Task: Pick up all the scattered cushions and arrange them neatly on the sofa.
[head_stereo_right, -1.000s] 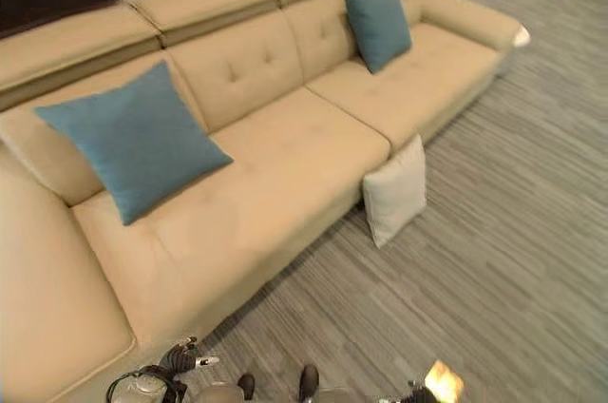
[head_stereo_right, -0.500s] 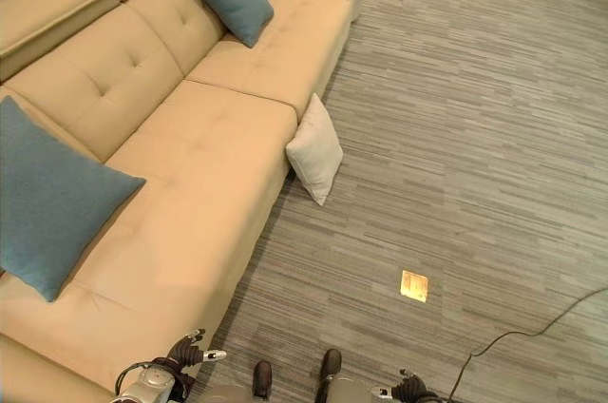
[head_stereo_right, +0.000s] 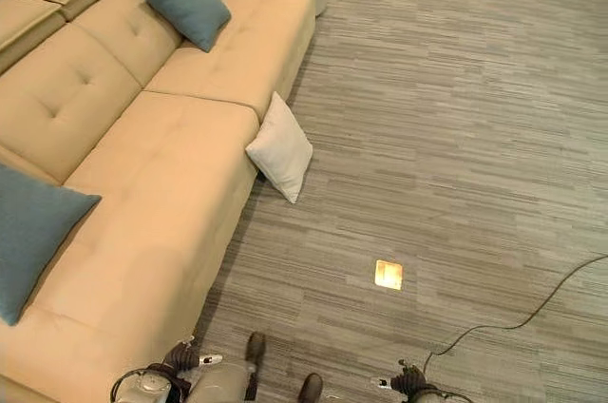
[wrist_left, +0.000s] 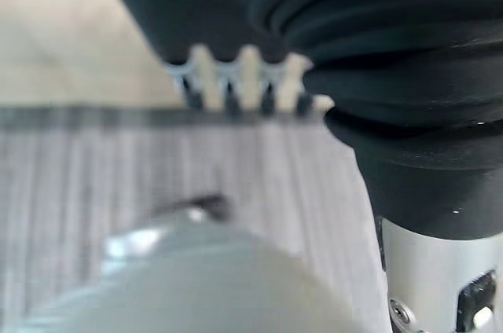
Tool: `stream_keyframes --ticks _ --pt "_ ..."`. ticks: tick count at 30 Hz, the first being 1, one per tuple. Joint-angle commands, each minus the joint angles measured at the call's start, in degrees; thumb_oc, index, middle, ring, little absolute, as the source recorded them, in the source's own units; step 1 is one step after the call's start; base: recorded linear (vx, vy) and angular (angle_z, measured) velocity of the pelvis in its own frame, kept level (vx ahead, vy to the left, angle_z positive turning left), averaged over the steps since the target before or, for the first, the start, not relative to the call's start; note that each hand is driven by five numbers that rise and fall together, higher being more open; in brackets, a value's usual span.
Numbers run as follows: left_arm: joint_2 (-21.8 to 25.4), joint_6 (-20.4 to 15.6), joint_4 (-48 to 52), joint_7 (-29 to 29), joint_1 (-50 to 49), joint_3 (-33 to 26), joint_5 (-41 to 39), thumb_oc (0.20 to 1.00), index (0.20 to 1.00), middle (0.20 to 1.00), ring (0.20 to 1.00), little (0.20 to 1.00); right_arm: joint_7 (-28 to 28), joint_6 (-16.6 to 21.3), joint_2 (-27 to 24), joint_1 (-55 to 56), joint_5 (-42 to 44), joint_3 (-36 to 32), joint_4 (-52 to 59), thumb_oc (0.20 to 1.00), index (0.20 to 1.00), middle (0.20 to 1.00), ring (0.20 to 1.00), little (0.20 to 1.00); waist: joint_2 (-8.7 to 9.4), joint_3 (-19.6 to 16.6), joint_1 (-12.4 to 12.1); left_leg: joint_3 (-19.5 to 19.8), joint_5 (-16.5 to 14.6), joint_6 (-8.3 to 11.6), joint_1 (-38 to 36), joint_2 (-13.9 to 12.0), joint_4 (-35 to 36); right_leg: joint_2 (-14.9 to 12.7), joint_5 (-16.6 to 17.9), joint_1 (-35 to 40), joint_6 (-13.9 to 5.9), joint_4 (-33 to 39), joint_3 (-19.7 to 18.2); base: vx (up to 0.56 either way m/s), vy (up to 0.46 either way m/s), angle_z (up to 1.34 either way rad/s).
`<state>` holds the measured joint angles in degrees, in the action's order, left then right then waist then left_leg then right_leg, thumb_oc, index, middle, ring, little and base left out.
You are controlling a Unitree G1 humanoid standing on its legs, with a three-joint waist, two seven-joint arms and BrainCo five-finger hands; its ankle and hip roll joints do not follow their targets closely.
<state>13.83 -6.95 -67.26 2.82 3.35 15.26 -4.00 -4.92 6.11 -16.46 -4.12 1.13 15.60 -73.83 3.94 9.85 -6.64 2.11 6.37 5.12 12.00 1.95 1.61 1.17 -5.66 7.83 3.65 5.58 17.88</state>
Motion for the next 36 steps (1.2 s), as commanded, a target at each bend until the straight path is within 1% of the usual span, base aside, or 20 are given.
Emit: stream_keyframes --ticks 1,5,6,7,10,12,13,14,16,19,21,22,23,25,27,31,32,33,35,36 --pt "-1.80 -1.22 -1.27 0.20 2.24 0.48 -1.44 1.000 1.000 1.000 1.000 1.000 -0.51 1.30 -2.57 0.56 0.89 -0.21 1.58 1.000 1.000 1.000 1.000 1.000 -0.27 -0.85 -1.78 -0.85 0.38 -2.32 1.12 1.79 -4.08 -0.75 1.84 0.29 -8.68 -3.61 -6.26 0.30 -0.002 -0.31" --pt "-1.52 -1.19 -1.22 0.27 0.88 -0.58 -1.52 1.000 1.000 1.000 1.000 1.000 0.04 1.19 -1.67 0.59 0.07 -0.23 1.53 1.000 1.000 1.000 1.000 1.000 0.55 -3.33 -3.05 -0.25 -3.18 -4.86 -2.33 3.00 -5.21 -2.87 -0.03 1.60 -10.26 -9.52 -7.38 0.42 0.079 -0.51" --pt "-1.42 -1.22 -0.92 0.37 0.86 -0.41 -1.63 1.000 1.000 1.000 1.000 1.000 0.01 1.22 -1.58 0.44 -0.21 -0.23 1.59 1.000 1.000 1.000 1.000 1.000 0.62 -3.34 -3.51 -0.43 -4.10 -5.73 -3.50 3.57 -5.64 -4.03 1.96 0.48 -11.58 -14.38 -7.48 0.40 0.122 -0.41" --pt "-1.10 -1.19 0.31 0.40 1.31 0.52 -2.10 1.000 1.000 1.000 1.000 1.000 -0.01 1.27 -1.49 -0.44 -0.13 -0.23 2.06 1.000 1.000 1.000 1.000 1.000 0.28 -2.79 -3.01 -0.66 -5.61 -7.55 -5.85 3.83 -6.00 -6.01 9.08 -4.33 -14.58 -26.22 -7.87 0.36 0.109 -0.46" --pt "-0.66 -1.05 0.54 0.48 2.28 1.36 -1.80 1.000 1.000 1.000 1.000 1.000 -0.03 1.04 -1.46 -1.13 -0.25 -0.09 2.26 1.000 1.000 1.000 1.000 1.000 -1.53 -2.19 -1.31 0.21 -7.44 -8.49 -10.30 2.95 -5.08 -8.03 10.24 -10.21 -13.50 -31.91 -5.16 0.32 0.046 -0.12" --pt "-0.59 -1.07 0.60 0.60 2.51 1.39 -1.89 1.000 1.000 1.000 1.000 1.000 -0.08 1.04 -1.47 -1.13 -0.36 -0.06 2.26 1.000 1.000 1.000 1.000 1.000 -1.94 -2.10 -0.99 0.52 -7.83 -8.47 -11.50 2.65 -4.45 -8.67 9.61 -11.36 -12.95 -31.11 -3.76 0.26 -0.038 0.08" --pt "-0.44 -1.12 0.48 0.80 2.99 1.14 -2.16 1.000 1.000 1.000 1.000 1.000 -0.21 1.06 -1.50 -1.30 -0.16 -0.37 2.47 1.000 1.000 1.000 1.000 1.000 -2.46 -2.34 -0.34 0.91 -8.78 -7.98 -13.94 2.01 -2.84 -9.57 7.91 -13.89 -11.70 -25.15 -0.41 0.46 -0.187 0.13" --pt "-0.50 -1.29 0.32 0.67 3.18 1.08 -2.05 1.000 1.000 1.000 1.000 1.000 -0.34 1.14 -1.49 -1.51 0.11 -0.41 2.59 1.000 1.000 1.000 1.000 1.000 -2.50 -2.12 0.73 1.06 -9.92 -7.21 -16.23 1.54 -1.67 -9.46 8.76 -14.71 -11.72 -17.67 0.25 0.58 -0.240 0.16" --pt "-0.63 -1.57 0.61 0.71 3.30 0.90 -2.13 1.000 1.000 1.000 1.000 1.000 -0.47 1.04 -1.48 -1.65 0.38 -0.71 2.70 1.000 1.000 1.000 1.000 1.000 -2.33 -2.36 2.23 2.10 -11.23 -6.41 -18.21 1.53 -1.01 -8.95 11.18 -16.86 -12.42 -10.18 -1.73 0.38 -0.178 0.03" --pt "-1.12 -1.72 -0.31 0.49 2.88 0.64 -2.26 1.000 1.000 1.000 1.000 1.000 -0.07 0.61 -1.36 -1.23 -0.05 -0.63 2.20 1.000 1.000 1.000 1.000 1.000 -2.46 -2.92 3.37 3.02 -13.36 -5.03 -21.24 0.36 -2.25 -8.51 12.41 -17.05 -12.80 -7.81 -3.59 0.45 -0.235 0.21" --pt "-1.78 -1.64 -1.11 0.51 2.46 0.81 -2.07 1.000 1.000 1.000 1.000 1.000 0.12 0.66 -1.32 -0.88 -0.43 -0.25 2.00 1.000 1.000 1.000 1.000 1.000 -2.23 -3.60 3.60 2.95 -12.38 -3.78 -21.04 -0.52 -5.46 -7.55 12.13 -15.39 -11.47 -7.49 -3.99 0.36 -0.283 0.49" --pt "-2.13 -1.56 -1.39 0.63 2.55 0.87 -2.93 1.000 1.000 1.000 1.000 1.000 0.03 0.77 -1.42 -0.84 0.26 -0.47 1.97 1.000 1.000 1.000 1.000 1.000 -1.83 -3.68 3.25 3.21 -8.52 -1.58 -18.41 -1.18 -13.78 -6.67 11.09 -12.94 -10.06 -7.27 -3.21 0.32 -0.358 0.12" --pt "-2.14 -1.51 -1.17 0.49 2.59 0.94 -3.33 1.000 1.000 1.000 1.000 1.000 -0.26 0.87 -1.52 -0.72 0.95 -0.62 1.94 1.000 1.000 1.000 1.000 1.000 -1.30 -3.21 2.95 2.53 -6.49 -0.87 -16.01 -1.40 -18.39 -6.51 10.52 -11.66 -9.33 -6.86 -3.26 0.30 -0.409 -0.05" --pt "-2.16 -1.51 -0.82 0.52 3.22 1.07 -4.49 1.000 1.000 1.000 1.000 1.000 -0.76 1.30 -1.64 -0.51 2.75 -0.81 2.06 1.000 1.000 1.000 1.000 1.000 0.15 -1.72 2.22 0.90 -4.41 -0.72 -10.59 -1.88 -28.16 -6.15 9.04 -9.10 -7.70 -6.26 -3.40 0.18 -0.309 0.04" --pt "-2.19 -1.34 -0.71 0.53 3.71 1.47 -4.41 1.000 1.000 1.000 1.000 1.000 -0.86 1.10 -1.85 -0.49 3.26 -0.84 1.93 1.000 1.000 1.000 1.000 1.000 0.83 -0.82 1.51 -0.29 -4.71 -1.20 -7.39 -1.74 -31.39 -5.83 7.93 -7.19 -7.05 -5.48 -3.14 0.21 -0.243 0.26" --pt "-2.46 -1.48 -0.75 0.66 3.56 1.85 -4.00 1.000 1.000 1.000 1.000 1.000 -0.75 1.18 -2.16 -0.35 3.49 -0.92 1.55 1.000 1.000 1.000 1.000 1.000 0.82 -1.15 0.97 -3.45 -8.29 -2.90 -3.60 0.59 -21.14 -5.08 6.61 -4.26 -7.86 -3.74 -2.85 0.28 -0.113 -0.01" --pt "-2.41 -1.45 -0.47 0.73 3.33 1.86 -3.72 1.000 1.000 1.000 1.000 1.000 -0.76 1.20 -2.21 -0.14 3.30 -0.80 1.51 1.000 1.000 1.000 1.000 1.000 0.44 -1.49 0.83 -4.51 -7.64 -3.24 -2.56 1.09 -16.63 -4.43 6.10 -3.68 -7.99 -3.79 -2.67 0.49 -0.080 -0.05" --pt "-2.41 -1.34 -0.58 0.53 2.69 1.52 -2.85 1.000 1.000 1.000 1.000 1.000 -0.75 1.27 -2.00 0.31 2.87 -0.63 1.02 1.000 1.000 1.000 1.000 1.000 -0.66 -1.89 -0.15 -6.04 -2.56 -3.12 -2.17 1.60 -8.10 -2.16 4.02 -1.51 -8.21 -4.51 -3.27 0.49 -0.066 0.18" --pt "-2.19 -1.31 -0.80 0.29 2.14 0.92 -2.72 1.000 1.000 1.000 1.000 1.000 -0.28 1.09 -1.62 0.40 2.39 -0.56 0.90 1.000 1.000 1.000 1.000 1.000 -0.63 -2.31 -0.50 -7.40 -2.58 -3.50 -3.55 1.11 -6.79 -1.74 2.55 -1.29 -8.14 -6.72 -3.34 0.39 -0.015 -0.03" --pt "-2.12 -1.25 -0.96 0.26 1.76 0.48 -2.64 1.000 1.000 1.000 1.000 1.000 -0.21 1.11 -1.43 0.50 2.06 -0.52 1.01 1.000 1.000 1.000 1.000 1.000 -0.56 -2.77 -0.71 -6.37 -3.11 -4.04 -4.52 1.60 -6.22 -2.07 2.01 -1.13 -8.44 -7.56 -3.05 0.30 0.049 -0.45"
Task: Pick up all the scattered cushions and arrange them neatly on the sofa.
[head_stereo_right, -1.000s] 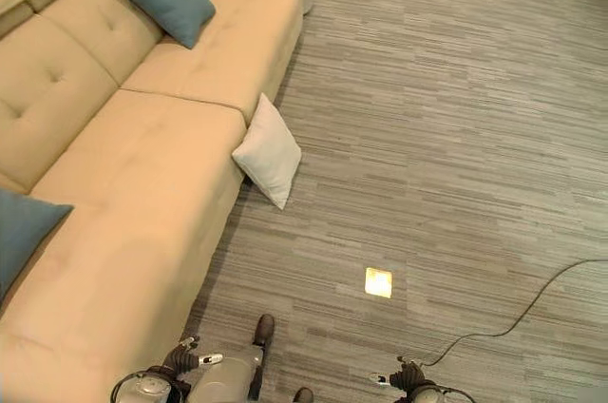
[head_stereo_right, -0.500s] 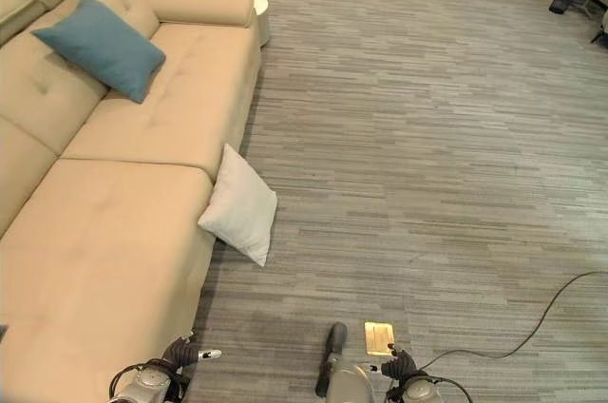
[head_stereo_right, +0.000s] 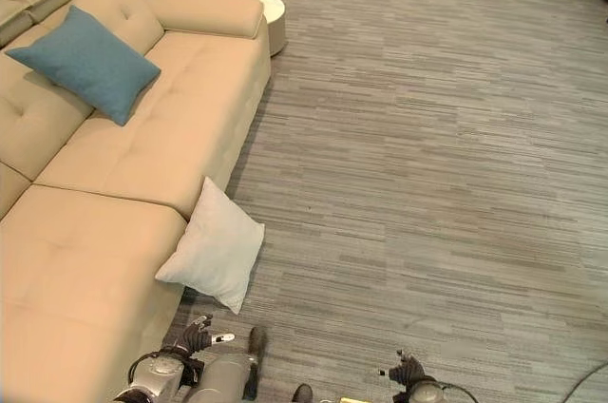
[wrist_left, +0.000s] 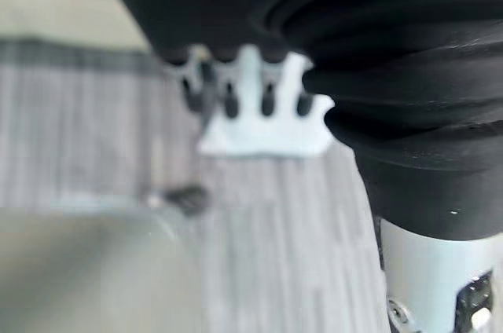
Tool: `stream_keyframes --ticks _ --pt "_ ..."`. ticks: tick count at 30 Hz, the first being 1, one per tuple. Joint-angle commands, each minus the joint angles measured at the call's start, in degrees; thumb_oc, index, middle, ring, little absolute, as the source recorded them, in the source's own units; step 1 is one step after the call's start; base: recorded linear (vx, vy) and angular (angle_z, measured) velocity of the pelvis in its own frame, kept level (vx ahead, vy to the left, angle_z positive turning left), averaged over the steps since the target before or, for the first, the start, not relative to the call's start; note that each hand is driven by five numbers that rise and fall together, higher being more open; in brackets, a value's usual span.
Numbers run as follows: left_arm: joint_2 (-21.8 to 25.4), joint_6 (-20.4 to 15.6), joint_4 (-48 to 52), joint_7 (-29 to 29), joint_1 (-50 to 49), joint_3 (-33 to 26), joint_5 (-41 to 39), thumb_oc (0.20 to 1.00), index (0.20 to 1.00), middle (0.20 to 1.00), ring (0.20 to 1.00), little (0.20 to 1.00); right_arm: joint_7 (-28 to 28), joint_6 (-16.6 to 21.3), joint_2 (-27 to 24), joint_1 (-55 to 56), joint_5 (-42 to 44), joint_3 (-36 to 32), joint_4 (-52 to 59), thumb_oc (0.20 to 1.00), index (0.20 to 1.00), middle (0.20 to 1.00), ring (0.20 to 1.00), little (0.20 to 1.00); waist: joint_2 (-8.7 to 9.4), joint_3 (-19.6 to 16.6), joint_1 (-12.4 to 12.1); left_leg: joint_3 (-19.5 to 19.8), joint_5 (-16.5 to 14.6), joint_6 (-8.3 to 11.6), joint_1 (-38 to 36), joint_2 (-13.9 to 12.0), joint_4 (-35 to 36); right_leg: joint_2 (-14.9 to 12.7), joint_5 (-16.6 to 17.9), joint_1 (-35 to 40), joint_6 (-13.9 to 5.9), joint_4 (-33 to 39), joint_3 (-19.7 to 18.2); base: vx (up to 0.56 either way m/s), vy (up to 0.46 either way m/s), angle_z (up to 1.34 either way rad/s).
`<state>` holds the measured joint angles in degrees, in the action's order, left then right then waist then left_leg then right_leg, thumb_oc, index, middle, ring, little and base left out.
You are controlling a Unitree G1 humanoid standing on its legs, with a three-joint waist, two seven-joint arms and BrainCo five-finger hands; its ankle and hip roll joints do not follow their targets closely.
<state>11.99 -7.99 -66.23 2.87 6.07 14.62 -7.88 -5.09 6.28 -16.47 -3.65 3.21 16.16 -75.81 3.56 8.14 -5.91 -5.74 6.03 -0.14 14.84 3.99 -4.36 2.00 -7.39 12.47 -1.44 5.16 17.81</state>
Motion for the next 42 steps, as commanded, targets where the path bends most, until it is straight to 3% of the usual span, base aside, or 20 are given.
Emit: stream_keyframes --ticks 1,2,3,4,7,10,11,12,13,14,19,26,28,29,30,31,32,35,37,42 --pt "-0.42 -0.14 -2.32 0.21 -1.67 0.59 1.14 1.000 1.000 1.000 1.000 1.000 0.00 1.19 -1.19 0.49 -0.49 -1.15 3.12 1.000 1.000 1.000 1.000 1.000 -0.23 -1.87 -1.97 2.69 -3.45 0.45 -8.56 0.44 0.14 -3.87 3.44 -5.82 -4.50 -10.27 -2.34 0.27 0.077 -0.39" --pt "-0.32 -0.07 -2.42 0.16 -1.74 0.33 1.02 1.000 1.000 1.000 1.000 1.000 0.23 1.23 -1.15 0.31 -0.56 -1.37 3.07 1.000 1.000 1.000 1.000 1.000 -0.53 -1.84 -2.24 2.60 -4.11 -0.31 -9.81 0.44 0.93 -4.80 3.87 -7.10 -5.34 -15.27 -1.88 0.27 0.132 -0.24" --pt "-0.06 0.06 -2.59 0.00 -1.50 0.38 1.22 1.000 1.000 1.000 1.000 1.000 0.41 1.06 -1.04 -0.21 -1.47 -1.21 3.17 1.000 1.000 1.000 1.000 1.000 -1.12 -1.34 -2.31 3.37 -5.37 -1.93 -12.60 0.85 1.54 -7.66 8.65 -11.01 -8.11 -23.80 -0.77 0.23 0.122 -0.05" --pt "0.08 0.11 -2.76 -0.14 -1.41 0.54 1.21 1.000 1.000 1.000 1.000 1.000 0.42 1.18 -1.00 -0.51 -1.37 -1.15 3.38 1.000 1.000 1.000 1.000 1.000 -1.29 -1.11 -1.94 3.84 -5.75 -2.58 -13.75 0.92 1.71 -8.17 11.26 -12.34 -8.94 -27.62 -1.28 0.23 0.104 0.18" --pt "0.67 0.05 -2.58 -0.28 -0.85 1.16 1.62 1.000 1.000 1.000 1.000 1.000 0.54 1.41 -0.58 -0.85 -0.97 -1.17 4.12 1.000 1.000 1.000 1.000 1.000 -2.12 -0.36 -0.60 6.11 -6.77 -3.51 -15.84 0.46 1.87 -8.45 11.85 -16.59 -8.30 -34.01 -2.98 0.18 0.012 0.80" --pt "0.94 -0.20 -2.88 0.08 -0.65 1.52 1.83 1.000 1.000 1.000 1.000 1.000 0.82 1.79 -0.35 -1.01 -0.69 -0.27 4.98 1.000 1.000 1.000 1.000 1.000 -1.75 -0.47 -0.10 9.03 -7.66 -2.74 -18.30 0.49 3.50 -8.35 10.64 -19.08 -6.59 -21.93 -5.78 0.20 -0.104 0.40" --pt "0.94 -0.20 -2.89 0.08 -0.64 1.52 1.83 1.000 1.000 1.000 1.000 1.000 0.82 1.79 -0.35 -1.02 -0.69 -0.27 4.98 1.000 1.000 1.000 1.000 1.000 -1.77 -0.56 -0.07 9.05 -7.60 -2.73 -18.18 0.46 3.51 -8.31 10.78 -19.11 -6.58 -21.75 -5.74 0.13 -0.092 0.26" --pt "0.94 -0.28 -3.12 0.17 -0.48 1.53 1.74 1.000 1.000 1.000 1.000 1.000 0.83 1.79 -0.17 -1.29 -0.26 -0.17 5.42 1.000 1.000 1.000 1.000 1.000 -1.51 -0.60 0.31 9.88 -7.87 -2.44 -18.42 0.58 3.51 -7.92 11.00 -19.27 -6.53 -17.78 -7.68 0.20 -0.120 0.48" --pt "1.03 -0.58 -3.82 0.44 0.26 1.54 1.84 1.000 1.000 1.000 1.000 1.000 1.01 1.74 -0.07 -1.71 0.47 -0.07 5.17 1.000 1.000 1.000 1.000 1.000 -1.20 -1.03 1.43 11.90 -8.33 -1.99 -19.12 1.01 4.18 -7.09 12.76 -20.18 -6.88 -10.16 -13.90 0.27 -0.156 0.57" --pt "1.02 -0.63 -4.22 0.43 0.42 1.50 2.05 1.000 1.000 1.000 1.000 1.000 0.99 1.56 0.05 -1.70 0.35 -0.01 4.77 1.000 1.000 1.000 1.000 1.000 -1.14 -1.26 1.63 12.54 -8.68 -1.77 -19.75 0.95 4.55 -7.14 13.55 -20.14 -7.20 -9.21 -14.45 0.28 -0.166 0.71" --pt "0.80 -0.54 -5.39 0.79 0.14 1.22 1.99 1.000 1.000 1.000 1.000 1.000 0.65 1.48 0.16 -1.39 -0.33 0.62 4.43 1.000 1.000 1.000 1.000 1.000 -0.20 -2.81 1.10 13.50 -8.73 0.62 -19.18 -0.56 4.51 -7.53 13.13 -15.68 -6.38 -5.05 -11.20 0.14 -0.148 0.63" --pt "0.47 -0.19 -5.98 0.54 1.26 1.94 1.42 1.000 1.000 1.000 1.000 1.000 0.21 1.55 -0.54 -0.75 1.14 -0.35 3.85 1.000 1.000 1.000 1.000 1.000 0.55 -2.95 0.62 15.76 -7.96 3.15 -15.85 -2.69 2.27 -7.46 9.87 -12.58 -4.54 -4.81 -2.41 0.07 -0.153 0.84" --pt "0.51 -0.10 -6.09 0.24 1.22 1.95 1.57 1.000 1.000 1.000 1.000 1.000 0.35 1.62 -0.78 -0.29 1.18 -0.48 3.89 1.000 1.000 1.000 1.000 1.000 1.16 -2.78 0.97 13.91 -8.11 3.53 -14.00 -3.22 0.28 -7.42 8.98 -11.60 -4.03 -4.32 -0.32 0.03 -0.096 0.88" --pt "0.48 -0.02 -6.13 0.35 1.06 2.05 1.54 1.000 1.000 1.000 1.000 1.000 0.20 1.90 -0.81 0.03 1.53 -0.52 4.32 1.000 1.000 1.000 1.000 1.000 1.46 -2.48 2.00 7.87 -7.75 3.41 -12.62 -4.34 -0.86 -7.68 8.74 -10.74 -4.02 -3.63 1.82 -0.01 -0.044 1.39" --pt "0.43 0.07 -5.97 0.22 1.03 2.00 1.56 1.000 1.000 1.000 1.000 1.000 0.31 1.83 -0.85 0.08 1.76 -0.77 4.28 1.000 1.000 1.000 1.000 1.000 1.70 -2.19 2.28 5.11 -7.67 3.38 -12.20 -4.92 -1.14 -7.70 8.68 -10.46 -4.04 -3.42 2.47 -0.01 -0.059 1.44" --pt "0.43 0.23 -5.71 0.08 1.18 2.24 2.17 1.000 1.000 1.000 1.000 1.000 0.17 1.69 -0.76 0.34 2.03 -1.21 4.23 1.000 1.000 1.000 1.000 1.000 1.59 -1.77 3.65 -4.60 -6.81 2.92 -11.84 -6.79 -0.58 -7.99 8.85 -9.31 -4.42 -2.48 5.56 0.05 -0.028 1.37" --pt "0.38 0.30 -5.62 -0.03 1.28 2.45 2.36 1.000 1.000 1.000 1.000 1.000 -0.07 1.61 -0.70 0.40 2.22 -1.36 4.19 1.000 1.000 1.000 1.000 1.000 1.29 -1.83 4.18 -7.93 -7.03 3.37 -11.56 -7.27 -0.89 -7.78 8.28 -8.28 -4.99 -1.94 6.25 0.06 -0.015 1.17" --pt "0.43 0.29 -5.34 -0.16 1.47 2.40 2.27 1.000 1.000 1.000 1.000 1.000 -0.01 1.42 -0.56 0.11 2.30 -1.60 4.02 1.000 1.000 1.000 1.000 1.000 1.12 -2.23 4.50 -10.46 -7.71 3.25 -11.29 -7.28 -1.42 -8.40 8.15 -8.30 -5.16 -2.35 7.72 0.07 0.058 1.29" --pt "0.85 0.27 -5.59 -0.21 0.82 1.10 1.51 1.000 1.000 1.000 1.000 1.000 0.19 1.28 0.02 -0.45 1.55 -1.12 3.89 1.000 1.000 1.000 1.000 1.000 0.48 -2.65 3.05 -6.33 -8.35 2.20 -12.72 -5.50 1.15 -9.59 6.46 -7.89 -5.49 -6.12 8.24 0.25 0.220 -0.13" --pt "1.29 0.41 -6.29 -0.79 -0.13 0.49 1.95 1.000 1.000 1.000 1.000 1.000 0.53 1.49 0.38 -1.09 0.07 -0.46 4.85 1.000 1.000 1.000 1.000 1.000 -0.30 -2.49 1.78 -3.51 -9.88 -1.14 -15.67 -2.73 3.07 -14.86 7.15 -10.80 -7.09 -18.71 6.97 0.14 0.212 0.24"
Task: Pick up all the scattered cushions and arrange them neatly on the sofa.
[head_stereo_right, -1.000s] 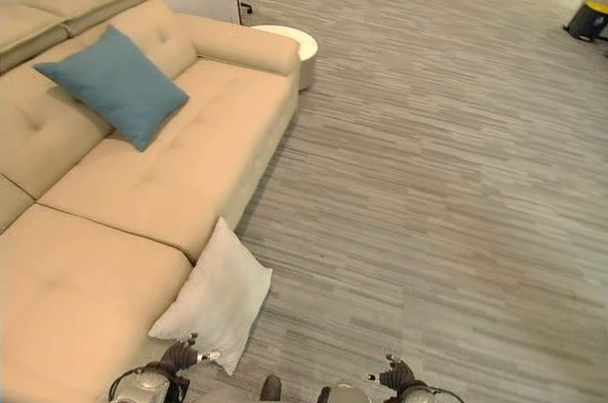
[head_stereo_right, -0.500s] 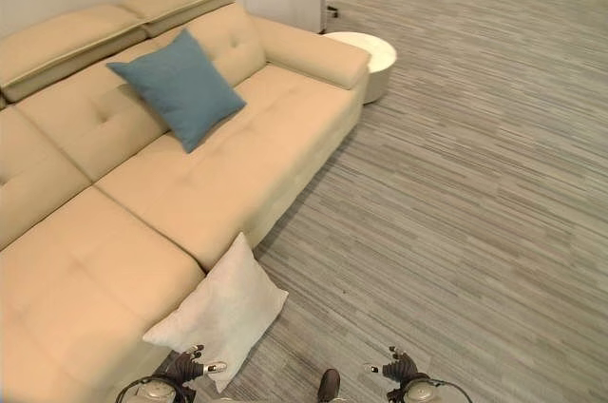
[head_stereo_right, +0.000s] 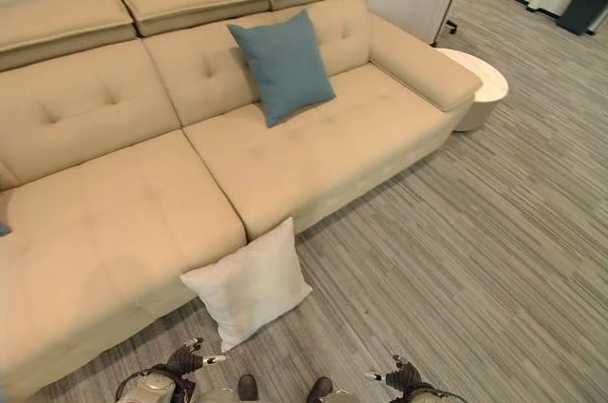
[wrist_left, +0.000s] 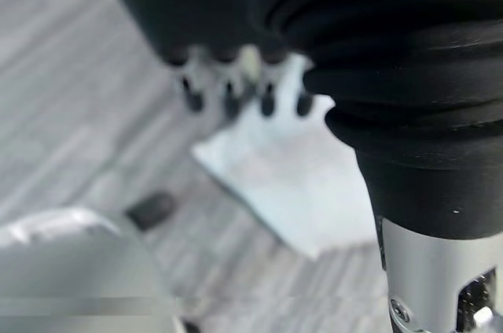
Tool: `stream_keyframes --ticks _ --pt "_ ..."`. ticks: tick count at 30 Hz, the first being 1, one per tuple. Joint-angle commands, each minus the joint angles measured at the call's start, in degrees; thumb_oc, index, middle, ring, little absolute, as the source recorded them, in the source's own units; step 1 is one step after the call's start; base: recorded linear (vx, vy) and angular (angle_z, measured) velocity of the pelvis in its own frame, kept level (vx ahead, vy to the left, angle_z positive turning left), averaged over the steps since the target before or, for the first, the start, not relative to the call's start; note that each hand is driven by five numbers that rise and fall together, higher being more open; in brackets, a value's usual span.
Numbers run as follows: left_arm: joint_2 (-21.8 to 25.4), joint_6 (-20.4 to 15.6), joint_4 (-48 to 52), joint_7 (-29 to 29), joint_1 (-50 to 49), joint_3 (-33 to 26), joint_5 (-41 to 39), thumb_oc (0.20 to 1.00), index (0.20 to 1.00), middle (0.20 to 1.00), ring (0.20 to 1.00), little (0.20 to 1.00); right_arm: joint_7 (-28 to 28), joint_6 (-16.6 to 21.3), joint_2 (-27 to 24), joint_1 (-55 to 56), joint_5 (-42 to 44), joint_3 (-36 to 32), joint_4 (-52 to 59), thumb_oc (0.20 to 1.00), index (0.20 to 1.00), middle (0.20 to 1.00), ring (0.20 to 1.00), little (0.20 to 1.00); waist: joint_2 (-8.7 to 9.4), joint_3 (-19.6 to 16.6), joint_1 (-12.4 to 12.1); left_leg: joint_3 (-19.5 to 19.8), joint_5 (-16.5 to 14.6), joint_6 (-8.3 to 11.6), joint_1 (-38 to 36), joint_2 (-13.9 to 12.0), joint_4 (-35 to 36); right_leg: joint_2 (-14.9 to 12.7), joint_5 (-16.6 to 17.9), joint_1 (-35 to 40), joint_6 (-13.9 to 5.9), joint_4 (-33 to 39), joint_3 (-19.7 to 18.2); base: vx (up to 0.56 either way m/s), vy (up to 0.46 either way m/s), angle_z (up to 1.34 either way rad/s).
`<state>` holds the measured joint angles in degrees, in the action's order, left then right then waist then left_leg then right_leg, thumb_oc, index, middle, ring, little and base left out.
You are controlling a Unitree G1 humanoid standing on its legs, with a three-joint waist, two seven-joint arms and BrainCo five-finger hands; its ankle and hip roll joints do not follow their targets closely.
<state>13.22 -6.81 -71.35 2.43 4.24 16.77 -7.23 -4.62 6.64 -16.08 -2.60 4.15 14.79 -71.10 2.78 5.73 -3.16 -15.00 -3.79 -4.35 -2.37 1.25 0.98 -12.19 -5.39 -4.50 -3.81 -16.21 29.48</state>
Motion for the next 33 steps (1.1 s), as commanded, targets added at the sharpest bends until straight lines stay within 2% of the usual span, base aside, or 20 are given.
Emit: stream_keyframes --ticks 1,3,5,6,7,8,9,11,12,13,14,17,19,21,22,23,25,27,31,33 --pt "0.50 -0.82 -1.41 -0.26 2.13 -1.48 1.38 1.000 1.000 1.000 1.000 1.000 0.10 1.23 0.34 -2.70 -0.51 1.12 0.58 1.000 1.000 1.000 1.000 1.000 0.51 0.50 -0.08 6.64 1.09 2.44 2.02 0.18 -2.39 0.00 6.82 4.04 -4.03 0.09 -7.67 0.05 0.117 0.46" --pt "0.60 -1.06 -1.50 -0.53 2.07 -1.16 1.62 1.000 1.000 1.000 1.000 1.000 0.42 1.25 0.62 -2.97 -0.31 1.57 0.63 1.000 1.000 1.000 1.000 1.000 0.18 0.59 0.56 8.73 0.94 2.27 1.50 0.39 -2.25 2.54 6.37 1.82 -3.89 -0.46 -14.45 0.08 0.038 0.73" --pt "0.77 -1.52 -1.40 -0.46 1.95 -0.89 1.14 1.000 1.000 1.000 1.000 1.000 0.68 1.64 0.66 -3.37 0.19 2.50 1.08 1.000 1.000 1.000 1.000 1.000 0.21 0.31 1.71 11.65 1.21 2.51 0.80 0.73 -1.54 7.22 4.44 0.06 -3.06 3.12 -23.05 0.18 -0.032 0.65" --pt "0.83 -1.74 -1.11 -0.34 2.27 -0.51 0.98 1.000 1.000 1.000 1.000 1.000 0.37 1.60 0.47 -3.82 -0.39 3.38 1.59 1.000 1.000 1.000 1.000 1.000 0.47 0.42 1.81 14.00 1.42 2.90 0.65 1.19 -1.18 8.12 5.69 -0.87 -3.13 7.41 -26.35 0.14 -0.058 0.48" --pt "0.82 -1.74 -1.11 -0.34 2.26 -0.51 0.98 1.000 1.000 1.000 1.000 1.000 0.37 1.60 0.46 -3.82 -0.39 3.39 1.59 1.000 1.000 1.000 1.000 1.000 0.43 0.50 1.88 14.08 1.38 2.91 0.54 1.16 -1.17 8.14 5.67 -0.71 -3.12 7.46 -26.27 0.17 -0.093 0.59" --pt "1.04 -1.95 -1.41 -0.14 2.72 -0.34 0.74 1.000 1.000 1.000 1.000 1.000 0.58 1.75 0.46 -3.78 -0.16 3.85 2.07 1.000 1.000 1.000 1.000 1.000 0.64 0.61 2.91 17.09 1.14 3.11 0.26 1.82 -1.32 9.65 6.89 -2.11 -3.18 10.00 -31.43 0.12 -0.076 0.77" --pt "1.15 -1.97 -1.57 -0.16 2.67 -0.52 0.75 1.000 1.000 1.000 1.000 1.000 0.63 1.67 0.41 -3.50 -0.42 3.92 1.72 1.000 1.000 1.000 1.000 1.000 0.89 0.64 2.91 18.09 1.04 3.25 0.32 1.99 -1.98 9.77 6.55 -0.85 -3.11 10.67 -31.71 0.15 -0.120 0.82" --pt "0.87 -2.04 -1.56 0.12 2.02 -0.93 0.35 1.000 1.000 1.000 1.000 1.000 0.51 1.55 0.34 -3.19 -1.52 4.23 1.23 1.000 1.000 1.000 1.000 1.000 1.11 -0.05 1.94 18.43 0.96 3.74 0.08 1.84 -1.59 8.58 7.25 1.08 -3.28 13.33 -28.29 0.08 -0.099 1.16" --pt "0.87 -2.04 -1.56 0.12 2.02 -0.93 0.35 1.000 1.000 1.000 1.000 1.000 0.51 1.55 0.34 -3.19 -1.52 4.23 1.23 1.000 1.000 1.000 1.000 1.000 1.11 -0.05 1.94 18.43 0.96 3.74 0.08 1.84 -1.59 8.58 7.25 1.08 -3.28 13.33 -28.29 0.09 -0.124 0.94" --pt "1.07 -1.98 -1.58 0.05 1.74 -0.92 0.23 1.000 1.000 1.000 1.000 1.000 0.55 1.74 0.09 -2.54 -1.92 4.58 1.51 1.000 1.000 1.000 1.000 1.000 1.17 -0.54 1.97 19.38 1.61 4.45 0.42 1.47 -1.42 9.28 6.94 2.06 -2.72 14.37 -28.50 0.07 -0.145 0.38" --pt "1.08 -2.05 -1.49 0.05 1.56 -1.06 0.17 1.000 1.000 1.000 1.000 1.000 0.53 1.73 -0.14 -2.19 -2.28 4.69 1.51 1.000 1.000 1.000 1.000 1.000 1.48 -0.51 1.87 19.59 1.67 5.11 0.64 1.16 -1.62 9.03 6.91 2.91 -2.56 15.37 -26.89 0.06 -0.194 0.58" --pt "1.05 -1.96 -1.39 0.06 1.73 -0.83 0.15 1.000 1.000 1.000 1.000 1.000 0.38 1.98 -0.49 -1.70 -1.94 4.37 2.03 1.000 1.000 1.000 1.000 1.000 1.93 -0.35 2.48 18.57 1.81 6.01 2.41 0.17 -3.01 8.79 6.44 3.49 -2.20 15.70 -24.85 -0.03 -0.123 0.59" --pt "1.11 -2.00 -0.58 0.29 2.19 -0.73 -0.60 1.000 1.000 1.000 1.000 1.000 0.24 2.20 -1.13 -1.15 -0.90 3.66 2.75 1.000 1.000 1.000 1.000 1.000 2.50 0.71 3.27 14.98 1.71 6.91 4.83 -0.98 -6.52 8.35 5.75 4.31 -1.37 15.73 -21.60 -0.07 -0.092 0.60" --pt "0.94 -1.81 -0.52 0.33 2.84 -0.13 -0.35 1.000 1.000 1.000 1.000 1.000 0.11 2.14 -1.23 -1.08 -0.12 3.10 3.23 1.000 1.000 1.000 1.000 1.000 2.68 1.12 4.45 8.90 2.36 6.58 5.84 -2.57 -6.82 7.88 5.38 5.02 -1.34 15.86 -18.85 -0.07 -0.018 1.12" --pt "0.99 -1.75 -0.32 0.36 3.03 0.31 -0.15 1.000 1.000 1.000 1.000 1.000 -0.03 2.12 -1.27 -0.84 0.15 2.80 3.22 1.000 1.000 1.000 1.000 1.000 2.63 1.02 5.56 3.54 3.38 6.61 6.18 -3.86 -6.08 7.63 5.26 5.48 -1.52 16.20 -17.33 -0.04 0.017 1.34" --pt "1.03 -1.75 0.03 0.28 3.24 0.54 -0.13 1.000 1.000 1.000 1.000 1.000 -0.15 2.02 -1.39 -0.87 0.43 2.60 3.32 1.000 1.000 1.000 1.000 1.000 2.59 1.07 5.58 2.05 4.21 6.69 7.34 -4.03 -5.97 7.56 5.36 5.59 -1.59 16.44 -16.62 0.02 0.043 1.22" --pt "1.27 -1.74 -0.25 0.32 2.81 0.28 -0.20 1.000 1.000 1.000 1.000 1.000 -0.18 1.99 -0.99 -1.06 0.32 2.71 3.10 1.000 1.000 1.000 1.000 1.000 2.53 0.88 5.22 3.72 3.65 6.59 6.91 -3.52 -5.36 7.58 4.80 5.47 -1.82 15.52 -16.74 0.11 0.119 0.57" --pt "1.39 -1.76 -1.13 0.34 1.64 -0.71 -0.19 1.000 1.000 1.000 1.000 1.000 0.20 1.95 -0.16 -1.94 -0.49 3.26 3.40 1.000 1.000 1.000 1.000 1.000 2.24 0.55 4.39 4.31 2.53 4.96 4.33 -1.99 -2.40 6.31 4.55 3.60 -3.44 10.34 -18.14 0.17 0.245 -0.72" --pt "2.00 -1.95 -0.54 0.24 1.38 -0.84 0.13 1.000 1.000 1.000 1.000 1.000 0.09 2.26 0.19 -2.94 -1.17 3.93 4.47 1.000 1.000 1.000 1.000 1.000 1.70 1.07 3.71 4.54 2.08 3.79 3.18 -1.53 -1.71 5.34 5.63 0.27 -4.50 4.84 -19.59 0.06 0.126 -0.43" --pt "2.31 -2.11 -0.20 0.35 1.75 -0.70 -0.07 1.000 1.000 1.000 1.000 1.000 0.12 2.38 0.28 -3.32 -0.82 4.06 5.20 1.000 1.000 1.000 1.000 1.000 1.27 1.53 3.88 5.50 1.99 3.60 3.12 -1.39 -1.76 5.58 5.56 -1.21 -4.75 3.57 -22.53 0.03 0.054 -0.14"
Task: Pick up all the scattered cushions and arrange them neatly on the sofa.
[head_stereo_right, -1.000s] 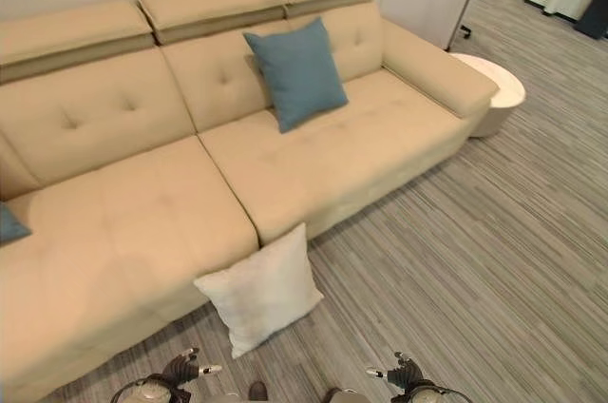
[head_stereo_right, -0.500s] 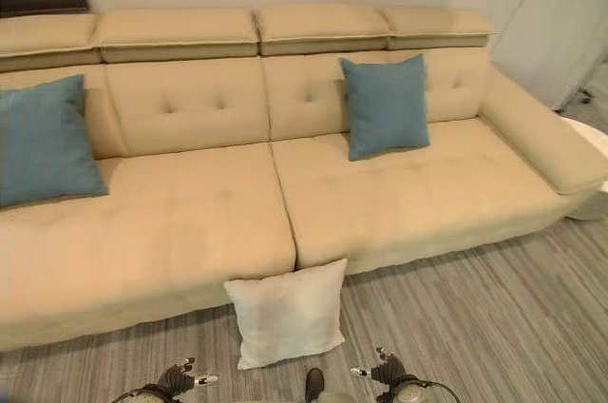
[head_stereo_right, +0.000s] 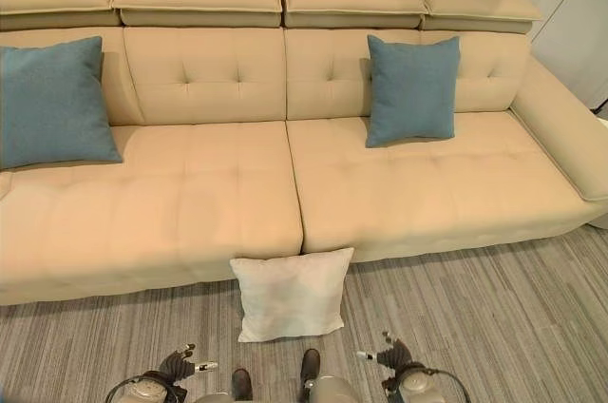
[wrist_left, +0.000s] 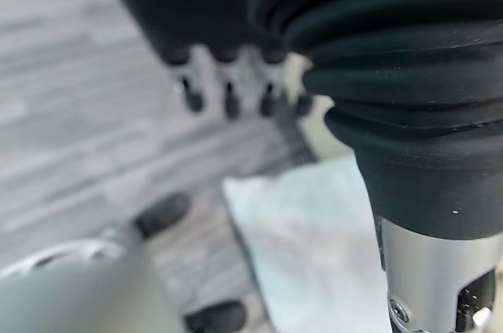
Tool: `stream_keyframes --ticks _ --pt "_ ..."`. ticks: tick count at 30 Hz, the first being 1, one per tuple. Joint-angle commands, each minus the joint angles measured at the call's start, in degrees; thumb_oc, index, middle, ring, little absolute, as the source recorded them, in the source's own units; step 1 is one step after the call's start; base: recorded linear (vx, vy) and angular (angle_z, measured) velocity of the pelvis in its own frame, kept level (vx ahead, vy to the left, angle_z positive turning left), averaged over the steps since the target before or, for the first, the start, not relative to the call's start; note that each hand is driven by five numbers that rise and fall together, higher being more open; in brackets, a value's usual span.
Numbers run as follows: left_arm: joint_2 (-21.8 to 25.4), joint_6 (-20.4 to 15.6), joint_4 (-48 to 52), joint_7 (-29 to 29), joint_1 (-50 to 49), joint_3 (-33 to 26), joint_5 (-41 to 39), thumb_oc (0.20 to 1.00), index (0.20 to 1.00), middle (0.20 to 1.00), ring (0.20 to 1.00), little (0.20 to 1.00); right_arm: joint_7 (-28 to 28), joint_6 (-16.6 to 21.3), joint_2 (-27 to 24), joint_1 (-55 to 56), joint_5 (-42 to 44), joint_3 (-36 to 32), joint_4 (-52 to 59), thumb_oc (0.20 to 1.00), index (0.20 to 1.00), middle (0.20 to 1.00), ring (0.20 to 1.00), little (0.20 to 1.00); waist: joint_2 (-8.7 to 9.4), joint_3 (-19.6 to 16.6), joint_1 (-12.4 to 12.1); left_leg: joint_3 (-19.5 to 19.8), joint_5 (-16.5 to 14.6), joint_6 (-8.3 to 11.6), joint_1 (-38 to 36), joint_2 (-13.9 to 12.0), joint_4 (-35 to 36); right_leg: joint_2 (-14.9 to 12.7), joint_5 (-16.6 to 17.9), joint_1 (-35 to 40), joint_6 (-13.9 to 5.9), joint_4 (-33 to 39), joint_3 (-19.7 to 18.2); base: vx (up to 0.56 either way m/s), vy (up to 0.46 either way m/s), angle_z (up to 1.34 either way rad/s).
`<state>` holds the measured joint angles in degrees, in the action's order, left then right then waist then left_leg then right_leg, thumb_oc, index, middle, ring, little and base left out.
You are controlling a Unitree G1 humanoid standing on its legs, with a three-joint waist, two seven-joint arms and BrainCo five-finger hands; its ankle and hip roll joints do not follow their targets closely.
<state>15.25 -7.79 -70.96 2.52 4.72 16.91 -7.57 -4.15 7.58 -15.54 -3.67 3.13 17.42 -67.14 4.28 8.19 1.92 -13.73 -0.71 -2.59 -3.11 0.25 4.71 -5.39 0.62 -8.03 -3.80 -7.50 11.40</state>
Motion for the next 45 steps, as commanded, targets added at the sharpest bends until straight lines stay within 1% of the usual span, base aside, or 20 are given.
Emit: stream_keyframes --ticks 1,5,7,11,12,14,21,23,24,28,29,30,31,33,34,35,36,38,42,45 --pt "0.45 -1.37 -0.38 0.36 1.47 -0.74 0.18 1.000 1.000 1.000 1.000 1.000 -0.34 1.59 -0.39 -2.38 0.10 1.79 1.94 1.000 1.000 1.000 1.000 1.000 -0.34 -0.74 -1.16 4.77 -1.19 1.85 3.69 -0.24 -5.42 -1.11 -0.39 1.81 -4.54 -4.35 -5.98 0.05 0.009 -0.01" --pt "1.07 -2.14 1.19 1.31 2.65 -0.70 -0.60 1.000 1.000 1.000 1.000 1.000 -0.53 1.99 -0.82 -2.58 0.28 2.23 4.56 1.000 1.000 1.000 1.000 1.000 -0.34 0.10 -1.13 6.35 -1.30 2.26 4.06 0.04 -5.95 -1.65 0.35 1.18 -4.33 -0.99 -7.32 0.03 -0.044 0.08" --pt "1.14 -2.59 2.46 1.89 2.79 -1.01 -1.47 1.000 1.000 1.000 1.000 1.000 -0.85 2.17 -1.07 -2.72 -0.11 2.69 4.50 1.000 1.000 1.000 1.000 1.000 -0.02 0.19 -1.62 6.29 -1.30 2.66 4.55 0.01 -6.29 -2.11 0.43 2.33 -4.19 1.41 -5.69 0.02 -0.094 0.36" --pt "1.21 -2.68 3.50 2.02 3.18 -0.79 -1.97 1.000 1.000 1.000 1.000 1.000 -1.16 2.33 -1.41 -2.95 -0.30 2.95 5.00 1.000 1.000 1.000 1.000 1.000 -0.03 0.32 -1.69 6.56 -1.00 2.89 5.16 -0.08 -6.47 -1.86 0.37 2.45 -4.02 1.96 -5.57 -0.11 -0.087 0.08" --pt "2.41 -5.21 12.95 5.99 8.14 -1.96 -10.13 1.000 1.000 1.000 1.000 1.000 -3.65 3.78 -4.15 -5.70 2.63 2.80 12.93 1.000 1.000 1.000 1.000 1.000 -0.36 5.50 -1.81 9.03 1.36 4.23 14.38 -1.50 -9.70 -1.55 0.29 -4.86 -2.45 -0.59 -1.94 -0.43 -0.259 -0.08" --pt "2.53 -5.74 14.23 6.78 9.03 -2.44 -12.03 1.000 1.000 1.000 1.000 1.000 -4.10 3.91 -4.58 -6.34 3.18 2.54 13.97 1.000 1.000 1.000 1.000 1.000 -0.46 5.83 -1.57 9.20 1.70 4.24 16.46 -1.63 -10.30 -1.57 0.37 -7.09 -2.34 -1.70 -1.81 -0.32 -0.140 0.49" --pt "4.05 -8.83 19.06 12.80 19.56 -4.38 -21.52 1.000 1.000 1.000 1.000 1.000 -9.51 4.14 -7.69 -15.93 6.99 0.63 20.40 1.000 1.000 1.000 1.000 1.000 -1.56 7.68 -0.17 9.54 2.91 4.59 31.60 -2.15 -16.39 -2.87 0.59 -22.38 -2.13 -8.00 -1.81 -0.14 0.005 0.09" --pt "4.45 -9.27 17.71 13.69 22.15 -4.31 -22.84 1.000 1.000 1.000 1.000 1.000 -10.91 4.47 -8.26 -19.22 8.40 0.26 20.10 1.000 1.000 1.000 1.000 1.000 -1.97 7.75 0.13 9.52 2.74 4.70 35.87 -2.42 -18.61 -3.38 0.37 -26.75 -2.04 -10.31 -2.18 -0.06 0.020 0.08" --pt "4.96 -9.29 18.05 14.27 23.25 -4.41 -23.28 1.000 1.000 1.000 1.000 1.000 -11.65 4.35 -9.03 -20.57 8.54 0.22 20.63 1.000 1.000 1.000 1.000 1.000 -2.18 7.88 0.15 9.85 1.07 5.08 37.49 -2.59 -20.25 -3.47 -1.35 -28.39 -2.38 -12.35 -2.80 0.00 0.000 0.00" --pt "6.44 -9.68 17.80 16.11 30.10 -3.52 -25.53 1.000 1.000 1.000 1.000 1.000 -15.15 4.82 -11.32 -29.51 10.74 -0.20 19.60 1.000 1.000 1.000 1.000 1.000 -3.28 8.34 0.44 9.81 0.99 5.65 48.62 -3.51 -24.92 -4.65 -1.97 -39.75 -2.16 -18.45 -3.90 -0.07 0.014 0.01" --pt "6.43 -9.68 17.75 16.10 30.21 -3.54 -25.55 1.000 1.000 1.000 1.000 1.000 -15.15 4.83 -11.34 -29.64 10.76 -0.19 19.53 1.000 1.000 1.000 1.000 1.000 -3.30 8.16 0.47 9.81 0.95 5.65 49.00 -3.49 -25.09 -4.68 -2.03 -40.13 -2.15 -18.64 -3.93 -0.05 0.008 0.06" --pt "6.95 -9.53 17.19 16.69 32.92 -2.80 -26.07 1.000 1.000 1.000 1.000 1.000 -16.39 4.79 -12.47 -33.21 11.39 -0.23 18.80 1.000 1.000 1.000 1.000 1.000 -3.63 8.63 0.58 9.95 0.97 5.87 52.77 -3.81 -26.53 -5.20 -2.10 -43.99 -2.09 -20.58 -4.40 -0.03 0.004 0.08" --pt "6.96 -9.54 17.10 16.66 33.06 -2.82 -26.10 1.000 1.000 1.000 1.000 1.000 -16.37 4.83 -12.49 -33.36 11.43 -0.22 18.70 1.000 1.000 1.000 1.000 1.000 -3.64 8.45 0.60 9.95 0.91 5.87 53.16 -3.80 -26.73 -5.23 -2.15 -44.39 -2.09 -20.77 -4.44 -0.04 0.019 0.10" --pt "7.11 -9.48 16.64 17.73 36.28 -1.97 -26.49 1.000 1.000 1.000 1.000 1.000 -18.10 5.06 -12.83 -37.54 13.57 -0.97 16.77 1.000 1.000 1.000 1.000 1.000 -4.08 9.04 0.65 9.92 1.00 5.86 57.24 -4.01 -28.11 -5.48 -2.37 -48.68 -2.05 -23.06 -5.14 -0.03 0.015 0.07" --pt "7.55 -9.05 16.09 18.49 38.37 -1.24 -25.61 1.000 1.000 1.000 1.000 1.000 -19.06 4.99 -13.40 -40.72 14.41 -0.73 15.98 1.000 1.000 1.000 1.000 1.000 -4.18 9.64 0.67 10.01 0.96 5.87 60.51 -4.20 -29.57 -5.34 -2.43 -51.57 -1.88 -24.36 -5.58 -0.03 -0.002 0.01" --pt "7.55 -9.04 16.06 18.50 38.47 -1.27 -25.60 1.000 1.000 1.000 1.000 1.000 -19.04 5.02 -13.41 -40.89 14.44 -0.69 15.86 1.000 1.000 1.000 1.000 1.000 -4.19 9.47 0.68 10.00 0.89 5.87 60.90 -4.22 -29.78 -5.33 -2.47 -51.95 -1.87 -24.51 -5.62 -0.03 -0.020 -0.02" --pt "7.45 -8.62 15.28 19.19 40.77 -0.59 -25.96 1.000 1.000 1.000 1.000 1.000 -20.22 5.35 -13.85 -43.77 15.80 -0.89 15.01 1.000 1.000 1.000 1.000 1.000 -4.29 10.08 0.72 10.02 0.96 5.94 64.09 -4.24 -31.09 -5.40 -2.51 -55.08 -1.80 -25.75 -5.92 0.00 0.000 0.00" --pt "8.09 -8.56 14.23 19.18 43.34 -0.09 -26.75 1.000 1.000 1.000 1.000 1.000 -21.10 5.44 -14.80 -46.74 16.65 -0.74 14.16 1.000 1.000 1.000 1.000 1.000 -4.35 10.49 1.02 10.13 0.98 5.92 67.03 -4.06 -32.16 -5.15 -2.76 -58.32 -1.72 -27.49 -6.42 0.00 0.000 0.00" --pt "8.54 -9.80 17.43 20.20 47.03 -0.05 -29.65 1.000 1.000 1.000 1.000 1.000 -24.10 4.83 -16.85 -51.84 16.39 -0.65 13.24 1.000 1.000 1.000 1.000 1.000 -4.50 11.69 1.63 9.85 0.52 5.58 72.46 -3.79 -34.31 -4.77 -3.24 -64.09 -1.65 -29.94 -7.19 0.02 0.002 -0.03" --pt "8.03 -10.65 22.83 20.55 47.22 0.34 -30.52 1.000 1.000 1.000 1.000 1.000 -24.75 4.59 -18.25 -53.00 15.75 -1.02 13.68 1.000 1.000 1.000 1.000 1.000 -5.32 12.66 2.05 9.52 -0.03 5.16 76.88 -3.80 -36.16 -4.52 -3.98 -68.87 -1.57 -32.06 -7.73 0.06 -0.009 -0.10"
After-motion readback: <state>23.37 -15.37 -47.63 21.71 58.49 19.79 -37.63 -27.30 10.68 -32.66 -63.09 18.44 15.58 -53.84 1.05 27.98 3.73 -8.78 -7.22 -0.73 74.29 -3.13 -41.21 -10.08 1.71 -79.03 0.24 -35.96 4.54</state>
